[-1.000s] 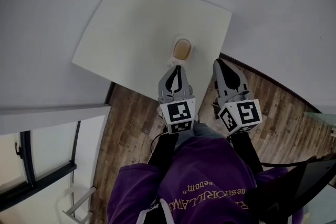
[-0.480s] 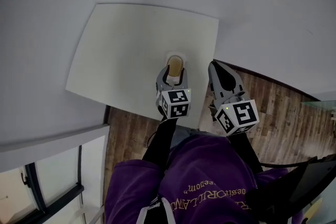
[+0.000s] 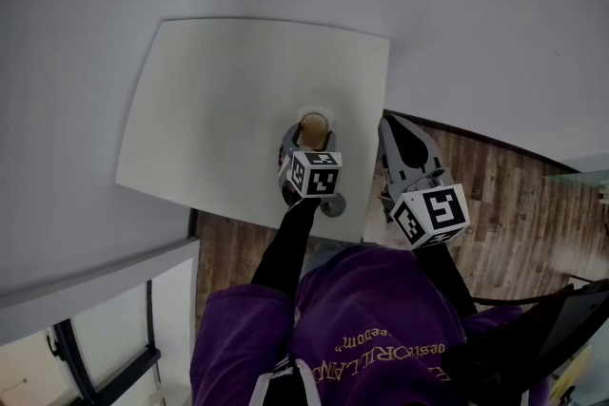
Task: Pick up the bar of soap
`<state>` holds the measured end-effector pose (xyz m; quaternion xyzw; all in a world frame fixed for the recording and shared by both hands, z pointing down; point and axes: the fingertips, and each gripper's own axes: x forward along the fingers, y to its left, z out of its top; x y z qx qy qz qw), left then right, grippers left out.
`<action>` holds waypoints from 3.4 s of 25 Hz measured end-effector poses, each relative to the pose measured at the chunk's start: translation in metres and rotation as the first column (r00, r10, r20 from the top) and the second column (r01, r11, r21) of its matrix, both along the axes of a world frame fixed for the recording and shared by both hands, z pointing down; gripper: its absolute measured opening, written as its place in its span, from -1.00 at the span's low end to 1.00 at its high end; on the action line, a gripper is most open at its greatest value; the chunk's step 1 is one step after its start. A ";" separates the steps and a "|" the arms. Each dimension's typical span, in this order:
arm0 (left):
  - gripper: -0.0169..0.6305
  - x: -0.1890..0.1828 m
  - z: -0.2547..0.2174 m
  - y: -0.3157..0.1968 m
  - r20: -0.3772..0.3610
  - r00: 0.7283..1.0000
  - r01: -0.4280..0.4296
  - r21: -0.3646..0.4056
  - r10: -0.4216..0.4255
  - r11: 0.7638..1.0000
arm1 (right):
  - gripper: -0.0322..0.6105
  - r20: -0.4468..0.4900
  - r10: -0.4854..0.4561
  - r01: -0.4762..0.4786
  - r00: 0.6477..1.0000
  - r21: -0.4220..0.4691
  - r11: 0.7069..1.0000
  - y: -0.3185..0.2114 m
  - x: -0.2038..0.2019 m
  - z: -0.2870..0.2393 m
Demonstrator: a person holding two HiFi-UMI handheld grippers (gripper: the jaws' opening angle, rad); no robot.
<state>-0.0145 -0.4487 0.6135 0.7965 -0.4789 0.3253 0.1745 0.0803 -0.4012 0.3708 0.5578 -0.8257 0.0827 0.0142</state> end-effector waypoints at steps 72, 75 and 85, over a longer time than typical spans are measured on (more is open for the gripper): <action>-0.12 -0.066 -0.307 0.036 -0.366 0.927 0.318 0.646 -0.085 0.694 | -0.88 -0.052 -0.107 0.118 0.993 0.269 0.956 0.001 -0.048 -0.095; -0.12 -0.068 -0.329 0.041 -0.351 0.934 0.311 0.696 -0.071 0.647 | -0.88 -0.052 -0.112 0.123 0.992 0.309 0.943 0.003 -0.051 -0.109; -0.12 -0.057 -0.362 0.055 -0.340 0.940 0.291 0.760 -0.026 0.581 | -0.88 -0.083 -0.110 0.132 0.990 0.354 0.926 0.010 -0.046 -0.129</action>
